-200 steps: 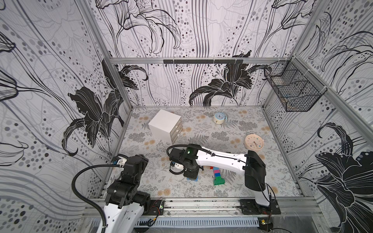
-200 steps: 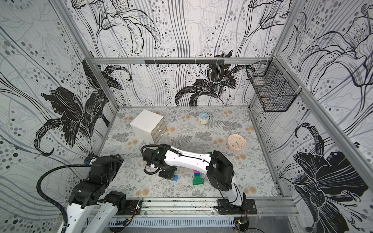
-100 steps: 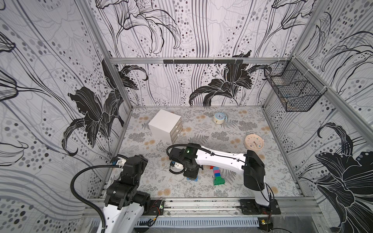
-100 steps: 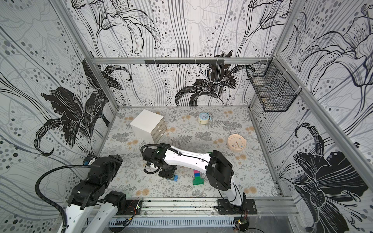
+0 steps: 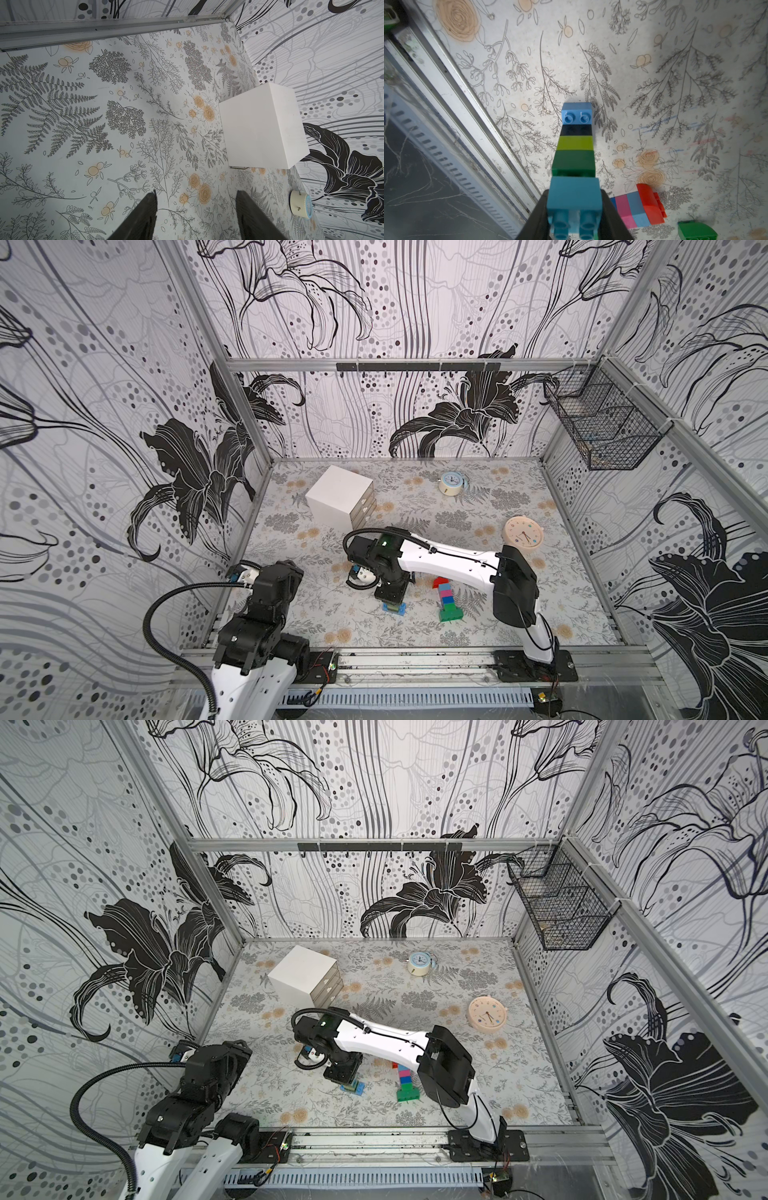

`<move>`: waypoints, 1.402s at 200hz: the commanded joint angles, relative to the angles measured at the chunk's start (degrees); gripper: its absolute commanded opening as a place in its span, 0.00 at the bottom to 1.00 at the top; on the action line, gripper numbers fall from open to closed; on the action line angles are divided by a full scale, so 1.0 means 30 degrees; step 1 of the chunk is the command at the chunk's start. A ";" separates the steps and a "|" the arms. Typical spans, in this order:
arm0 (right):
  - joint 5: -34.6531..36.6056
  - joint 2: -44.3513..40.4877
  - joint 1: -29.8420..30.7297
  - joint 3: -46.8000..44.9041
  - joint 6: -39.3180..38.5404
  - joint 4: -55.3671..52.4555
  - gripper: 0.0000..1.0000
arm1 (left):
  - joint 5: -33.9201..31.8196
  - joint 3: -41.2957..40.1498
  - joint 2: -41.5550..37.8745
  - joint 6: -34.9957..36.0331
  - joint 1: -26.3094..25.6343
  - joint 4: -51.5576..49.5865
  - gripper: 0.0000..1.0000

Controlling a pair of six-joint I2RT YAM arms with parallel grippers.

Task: Assemble the number 1 with lego
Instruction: Assemble the lego brick with the lego brick.

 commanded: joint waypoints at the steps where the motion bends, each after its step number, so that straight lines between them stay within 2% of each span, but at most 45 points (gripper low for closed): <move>1: -0.0441 0.0692 0.0023 0.0299 0.0429 0.0207 0.00 | -0.0349 0.0391 -0.0031 0.0003 0.0088 0.0027 0.64; 22: -0.0024 0.0945 0.0029 0.0656 0.0314 -0.0478 0.00 | -0.0217 0.0336 0.0090 -0.0078 0.0108 0.0122 0.64; 56: -0.1090 0.0452 0.0046 0.1655 0.0301 -0.1063 0.00 | -0.0186 0.0391 0.0087 0.0002 0.0101 0.0091 0.64; 82: -0.0327 0.0719 0.0045 0.2818 0.0186 -0.2468 0.00 | -0.0149 0.0311 0.0116 -0.0054 0.0086 0.0121 0.64; 149: 0.1140 0.2008 0.0251 0.3521 0.0632 -0.2959 0.00 | -0.0190 0.0303 0.0143 0.0002 0.0094 0.0131 0.64; 233: 0.1109 0.2764 0.0682 0.3419 0.0640 -0.3111 0.00 | -0.0288 0.0362 0.0091 0.0031 0.0096 0.0112 0.64; 280: 0.2399 0.3041 0.0972 0.2916 0.0998 -0.3079 0.00 | -0.0319 0.0362 0.0098 0.0006 0.0108 0.0090 0.64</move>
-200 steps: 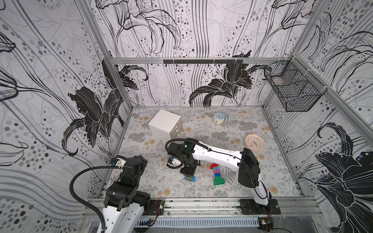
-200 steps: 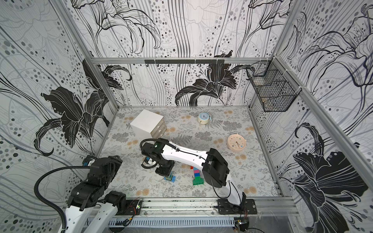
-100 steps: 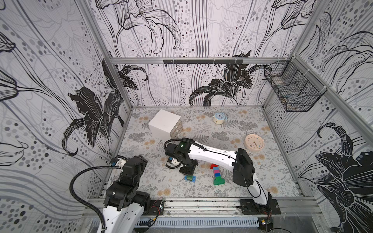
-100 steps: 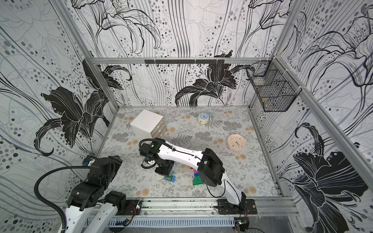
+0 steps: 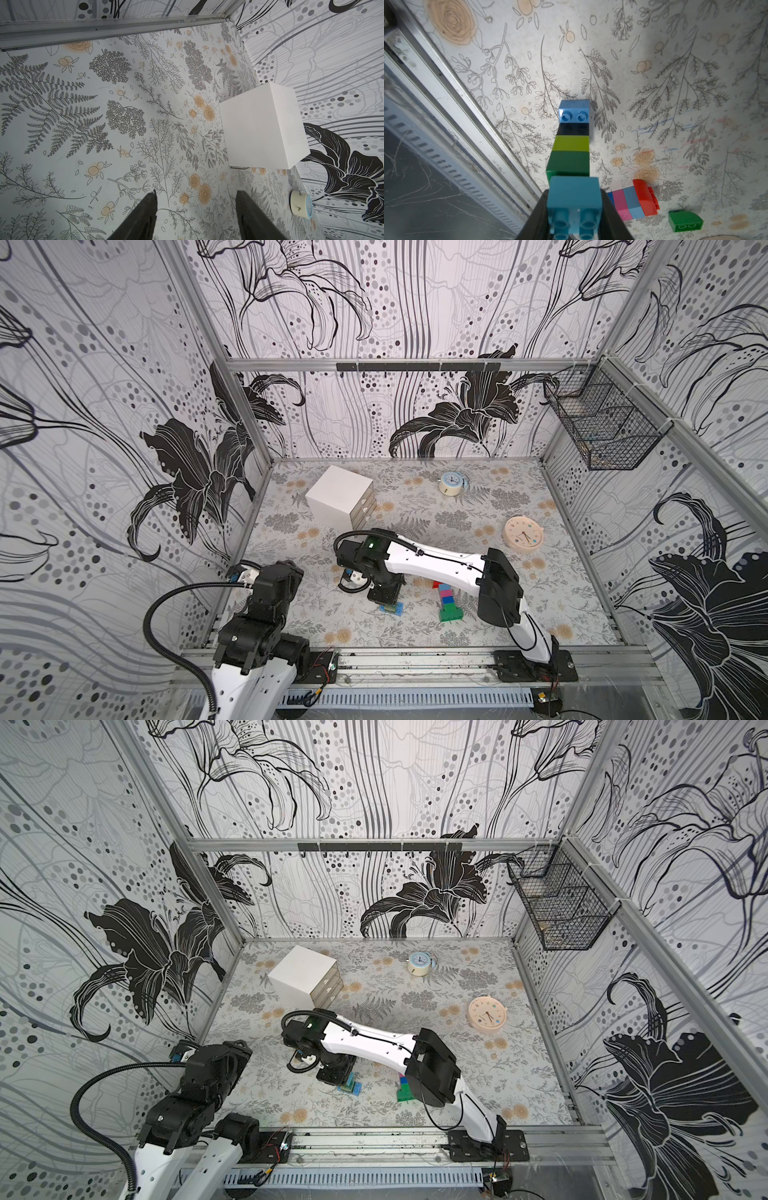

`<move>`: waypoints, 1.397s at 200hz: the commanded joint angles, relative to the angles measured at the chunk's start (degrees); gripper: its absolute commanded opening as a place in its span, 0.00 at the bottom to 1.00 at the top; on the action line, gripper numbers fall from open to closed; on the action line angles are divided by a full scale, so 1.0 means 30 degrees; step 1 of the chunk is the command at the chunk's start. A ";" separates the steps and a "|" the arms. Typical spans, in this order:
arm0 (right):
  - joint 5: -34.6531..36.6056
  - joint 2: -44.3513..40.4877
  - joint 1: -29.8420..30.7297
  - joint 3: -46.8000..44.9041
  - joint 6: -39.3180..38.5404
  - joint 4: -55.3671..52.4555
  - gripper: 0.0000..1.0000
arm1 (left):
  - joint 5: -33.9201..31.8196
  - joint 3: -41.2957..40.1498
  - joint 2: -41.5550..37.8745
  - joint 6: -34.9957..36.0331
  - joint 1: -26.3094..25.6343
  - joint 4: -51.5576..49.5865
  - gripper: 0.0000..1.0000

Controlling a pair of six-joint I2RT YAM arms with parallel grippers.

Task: Assemble the number 1 with lego
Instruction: Assemble the lego brick with the lego brick.

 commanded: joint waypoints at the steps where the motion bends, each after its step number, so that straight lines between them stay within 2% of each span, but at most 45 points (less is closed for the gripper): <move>1: 0.1205 0.0921 0.0250 -0.0464 0.0572 -0.0582 0.00 | -0.0334 0.0354 0.0048 0.0018 0.0101 0.0074 0.64; 41: 0.2191 0.1252 0.0407 -0.1309 0.1401 -0.0082 0.00 | -0.0414 0.0429 -0.0097 0.0017 0.0096 -0.0076 0.64; 75: 0.0044 0.0611 0.0375 -0.1563 0.1383 0.0389 0.00 | -0.0443 0.0471 -0.0133 0.0009 0.0093 -0.0203 0.64; 107: -0.0987 0.0315 0.0149 -0.1313 0.1169 0.0425 0.00 | -0.0367 0.0420 -0.0086 -0.0064 0.0094 -0.0145 0.64; 161: 0.0621 0.0582 -0.0224 -0.0360 0.1038 -0.0252 0.00 | -0.0344 0.0435 -0.0272 -0.0099 0.0116 -0.0300 0.64; 214: 0.1526 0.1214 -0.0202 -0.1986 0.0890 0.0528 0.00 | -0.0356 0.0413 -0.0367 -0.0188 0.0094 -0.0350 0.64; 279: -0.0982 0.1564 -0.0036 -0.4363 0.0349 0.1978 0.00 | -0.0370 0.0413 -0.0191 -0.0218 0.0095 -0.0237 0.64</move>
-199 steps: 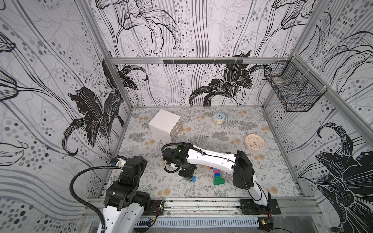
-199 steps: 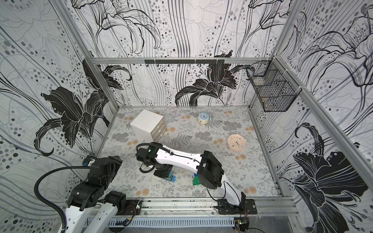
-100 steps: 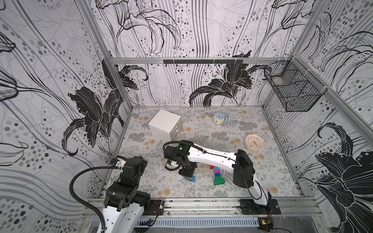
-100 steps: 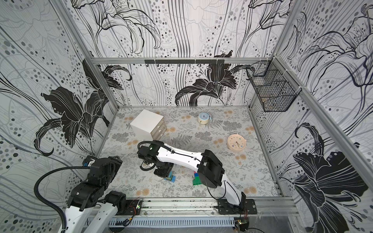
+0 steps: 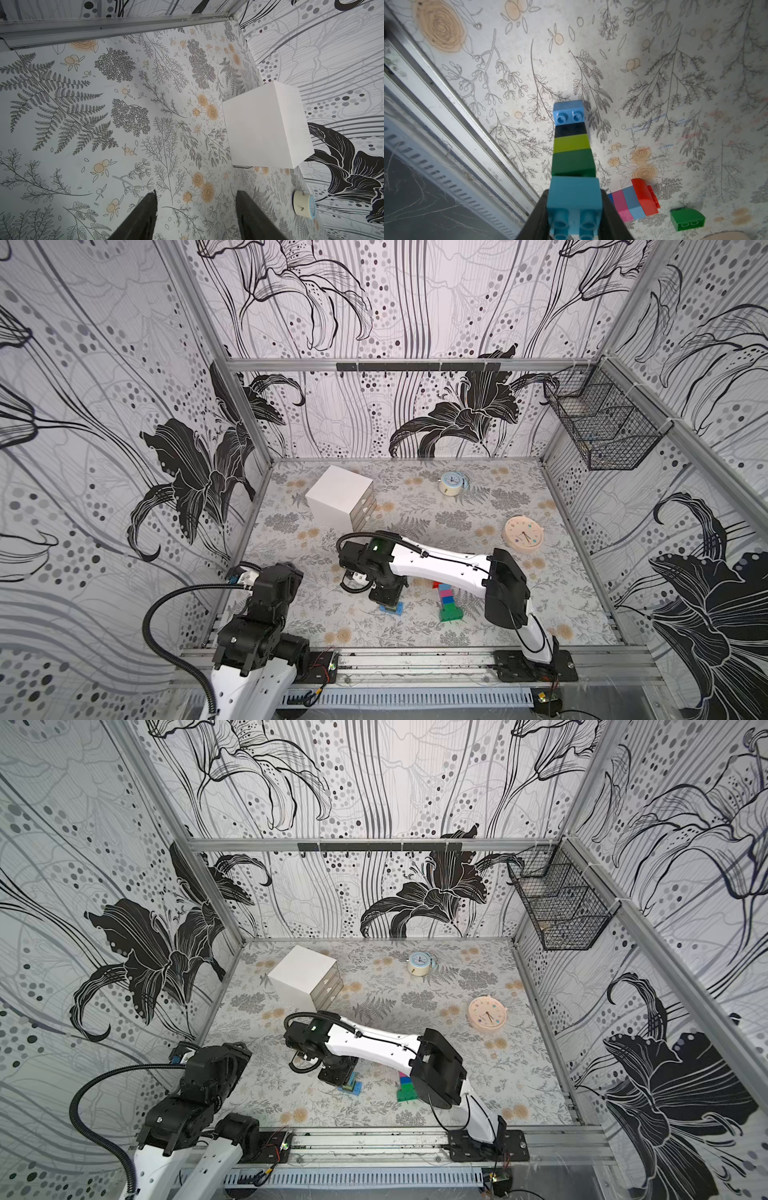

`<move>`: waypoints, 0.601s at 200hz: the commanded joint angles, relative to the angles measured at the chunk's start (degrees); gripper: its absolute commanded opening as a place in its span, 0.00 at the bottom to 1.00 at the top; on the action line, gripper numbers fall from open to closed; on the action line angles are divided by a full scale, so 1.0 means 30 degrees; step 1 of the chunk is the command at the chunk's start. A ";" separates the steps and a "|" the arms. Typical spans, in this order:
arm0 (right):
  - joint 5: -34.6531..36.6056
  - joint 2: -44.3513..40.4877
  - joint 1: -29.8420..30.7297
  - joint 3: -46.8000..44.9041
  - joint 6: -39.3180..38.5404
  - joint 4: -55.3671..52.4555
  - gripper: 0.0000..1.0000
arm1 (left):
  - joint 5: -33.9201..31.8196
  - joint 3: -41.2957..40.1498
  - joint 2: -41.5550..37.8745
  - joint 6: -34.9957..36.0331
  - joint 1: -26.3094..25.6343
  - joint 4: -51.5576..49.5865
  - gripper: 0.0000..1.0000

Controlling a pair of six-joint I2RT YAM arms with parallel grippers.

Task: Assemble the number 1 with lego
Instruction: Assemble the lego brick with the lego brick.

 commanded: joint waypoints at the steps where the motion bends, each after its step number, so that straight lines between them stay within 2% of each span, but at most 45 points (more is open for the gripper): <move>1: -0.1278 0.2546 -0.0007 -0.2417 -0.0482 0.0397 0.00 | -0.0334 0.0413 -0.0017 -0.0138 0.0109 0.0231 0.64; 120: 0.0643 0.5901 0.0101 -0.1674 -0.1112 -0.0662 0.00 | -0.0622 0.0786 -0.0054 0.0111 0.0094 -0.0031 0.64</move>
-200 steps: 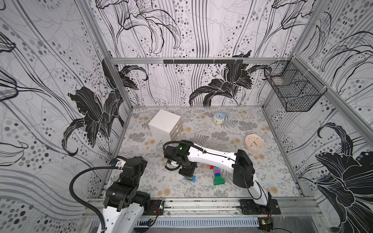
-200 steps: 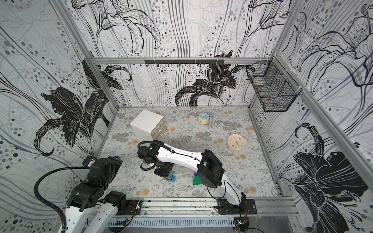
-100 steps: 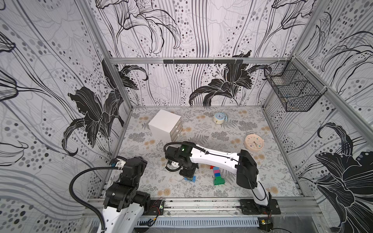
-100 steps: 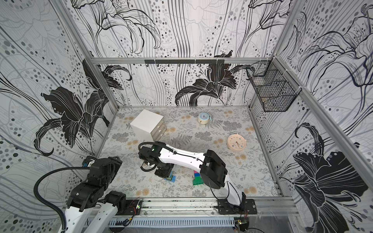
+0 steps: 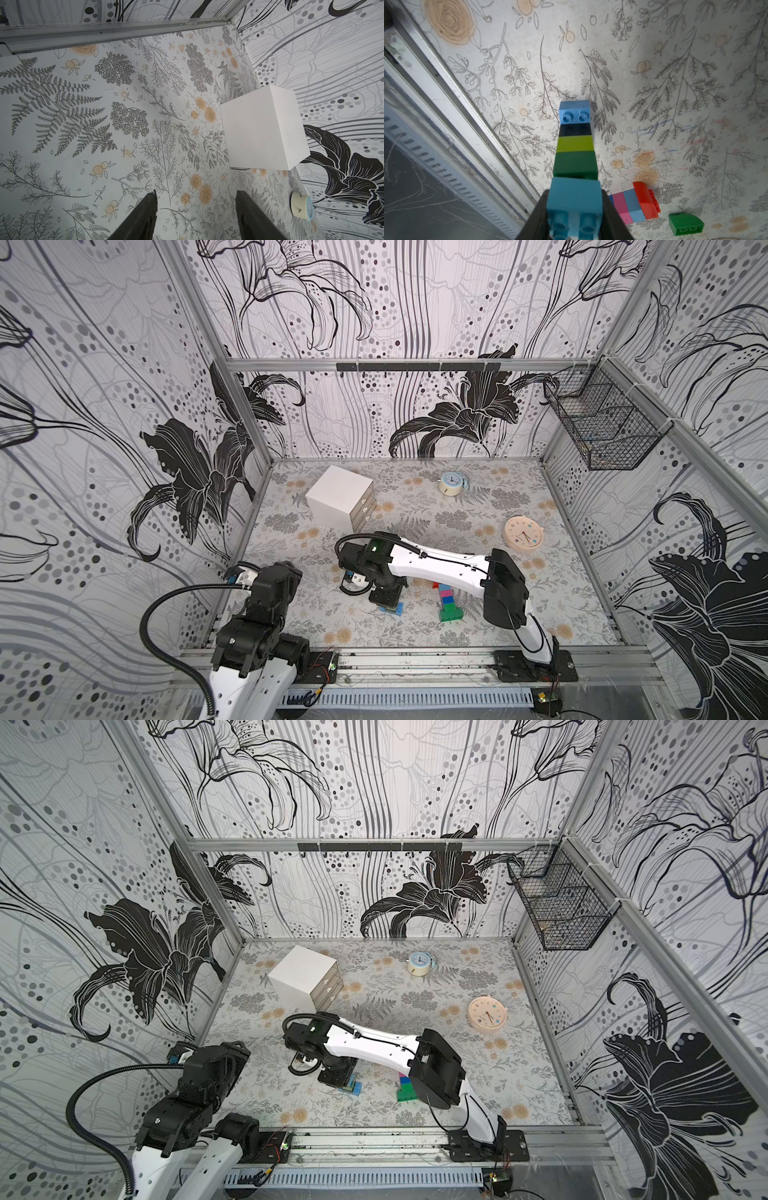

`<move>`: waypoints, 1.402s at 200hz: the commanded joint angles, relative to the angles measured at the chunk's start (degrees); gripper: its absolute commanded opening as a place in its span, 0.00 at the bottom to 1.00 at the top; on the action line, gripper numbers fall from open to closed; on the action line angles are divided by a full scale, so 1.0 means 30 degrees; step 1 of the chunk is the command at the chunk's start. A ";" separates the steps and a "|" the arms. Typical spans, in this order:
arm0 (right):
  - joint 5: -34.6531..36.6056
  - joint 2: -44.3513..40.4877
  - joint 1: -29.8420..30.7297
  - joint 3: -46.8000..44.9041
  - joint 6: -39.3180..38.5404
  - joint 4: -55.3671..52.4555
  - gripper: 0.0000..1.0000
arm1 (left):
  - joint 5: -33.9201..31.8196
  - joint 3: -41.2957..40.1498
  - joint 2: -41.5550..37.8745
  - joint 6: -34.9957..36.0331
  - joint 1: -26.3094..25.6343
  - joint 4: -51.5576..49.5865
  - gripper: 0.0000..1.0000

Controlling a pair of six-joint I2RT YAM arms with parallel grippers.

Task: Assemble the number 1 with lego
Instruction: Assemble the lego brick with the lego brick.

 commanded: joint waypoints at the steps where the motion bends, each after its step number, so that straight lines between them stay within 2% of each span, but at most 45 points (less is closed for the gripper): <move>1: 0.0822 0.5182 0.0011 -0.2090 -0.0303 -0.0237 0.00 | -0.0406 0.0513 -0.0057 0.0111 0.0094 -0.0002 0.64; 16: 0.1471 0.5530 0.0199 -0.1793 -0.0371 -0.0406 0.00 | -0.0357 0.0626 0.0059 0.0333 0.0108 0.0013 0.64; 31: 0.0710 0.5239 0.0279 -0.1926 -0.0735 0.0165 0.00 | -0.0344 0.0820 0.0237 0.0679 0.0092 -0.0002 0.64; 49: -0.3053 0.3673 0.0167 -0.2916 -0.1202 0.2322 0.00 | -0.0331 0.1027 0.0431 0.0989 0.0093 0.0024 0.64; 62: -0.4530 0.3006 0.0112 -0.3312 -0.1186 0.3162 0.00 | -0.0347 0.1073 0.0500 0.1056 0.0095 0.0055 0.64; 70: -0.4028 0.3148 0.0106 -0.3115 -0.1160 0.2896 0.00 | -0.0348 0.1059 0.0503 0.1056 0.0094 0.0086 0.64; 95: 0.2168 0.4941 0.0180 -0.1709 -0.0556 0.0309 0.00 | -0.0209 0.0901 0.0488 0.0983 0.0094 0.0260 0.64; 111: 0.3474 0.4552 0.0192 -0.1832 -0.0382 0.0441 0.00 | -0.0196 0.0898 0.0467 0.0969 0.0109 0.0214 0.64; 127: 0.3447 0.4078 0.0541 -0.1790 -0.0883 0.0628 0.00 | -0.0249 0.0898 0.0419 0.0998 0.0071 0.0203 0.64; 151: -0.0945 0.2414 0.0523 -0.2478 -0.1468 0.2406 0.00 | -0.0257 0.0912 0.0490 0.0996 0.0089 0.0291 0.64; 179: -0.2737 0.2165 0.0205 -0.1934 -0.1281 0.2138 0.00 | -0.0252 0.0876 0.0452 0.0943 0.0081 0.0203 0.64; 196: -0.2565 0.2518 -0.0275 -0.2121 -0.0652 0.2058 0.00 | -0.0220 0.0810 0.0417 0.0910 0.0095 0.0261 0.64; 228: -0.0575 0.3236 -0.0527 -0.2694 -0.0034 0.2127 0.00 | -0.0253 0.0839 0.0368 0.0994 0.0090 0.0210 0.64; 255: -0.0354 0.2935 -0.0538 -0.2346 0.0106 0.2266 0.00 | -0.0303 0.0898 0.0385 0.1107 0.0089 0.0232 0.64; 273: -0.0666 0.2114 -0.0512 -0.1788 0.0196 0.2422 0.23 | -0.0309 0.0956 0.0466 0.1173 0.0092 0.0296 0.64; 280: -0.0661 0.1776 -0.0516 -0.1449 0.0257 0.2424 0.39 | -0.0280 0.0978 0.0499 0.1217 0.0084 0.0305 0.64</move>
